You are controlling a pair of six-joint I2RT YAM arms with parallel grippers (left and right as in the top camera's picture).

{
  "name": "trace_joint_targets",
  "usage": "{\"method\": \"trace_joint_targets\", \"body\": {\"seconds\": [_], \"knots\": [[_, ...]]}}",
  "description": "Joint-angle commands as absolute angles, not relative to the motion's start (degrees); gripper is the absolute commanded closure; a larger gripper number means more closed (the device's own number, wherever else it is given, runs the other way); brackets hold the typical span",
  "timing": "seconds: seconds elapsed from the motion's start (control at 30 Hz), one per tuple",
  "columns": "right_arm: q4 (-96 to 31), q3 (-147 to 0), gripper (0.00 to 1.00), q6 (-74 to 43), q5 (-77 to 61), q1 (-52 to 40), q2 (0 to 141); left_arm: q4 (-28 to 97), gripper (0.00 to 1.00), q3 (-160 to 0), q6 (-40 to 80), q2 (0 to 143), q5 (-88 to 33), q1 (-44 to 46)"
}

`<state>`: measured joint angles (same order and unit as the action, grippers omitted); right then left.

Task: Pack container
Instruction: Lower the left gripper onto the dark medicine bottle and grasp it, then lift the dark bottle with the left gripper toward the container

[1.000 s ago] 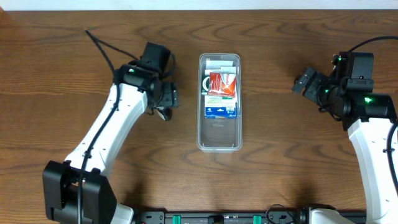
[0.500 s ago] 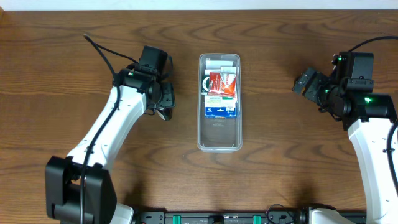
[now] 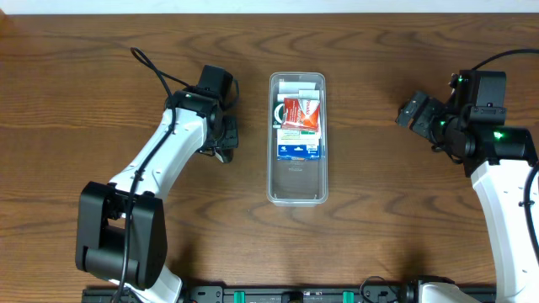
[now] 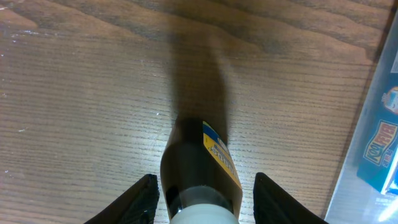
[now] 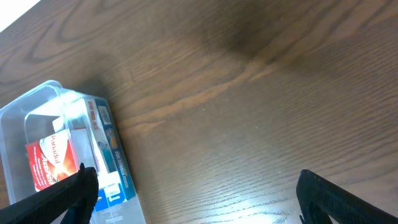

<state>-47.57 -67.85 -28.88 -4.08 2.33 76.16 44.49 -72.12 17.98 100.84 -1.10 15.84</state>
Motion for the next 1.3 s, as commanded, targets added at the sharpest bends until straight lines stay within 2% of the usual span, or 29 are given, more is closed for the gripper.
{"method": "trace_joint_targets", "body": {"seconds": [0.0, 0.47, 0.6, 0.73, 1.03, 1.27], "knots": [[-47.6, -68.4, 0.01, -28.2, -3.9, 2.7, 75.8, 44.5, 0.5, -71.8, 17.6, 100.4, -0.8, 15.7], [-47.6, -68.4, 0.01, -28.2, -3.9, 2.7, 75.8, 46.5, 0.5, -71.9, 17.4, 93.5, -0.6, 15.8], [-47.6, -68.4, 0.01, -28.2, -3.9, 2.7, 75.8, 46.7, 0.55, -71.7, 17.5, 94.4, -0.7, 15.9], [-47.6, -68.4, 0.01, -28.2, -3.9, 2.7, 75.8, 47.2, 0.55, -71.7, 17.4, 94.9, -0.7, 16.0], [-47.6, -68.4, 0.01, -28.2, -3.9, 2.7, 75.8, 47.5, 0.37, -71.7, 17.5, 95.6, -0.7, 16.0], [-47.6, -68.4, 0.01, -28.2, -3.9, 2.7, 75.8, 47.4, 0.38, -71.7, 17.5, 97.4, -0.7, 16.0]]}}
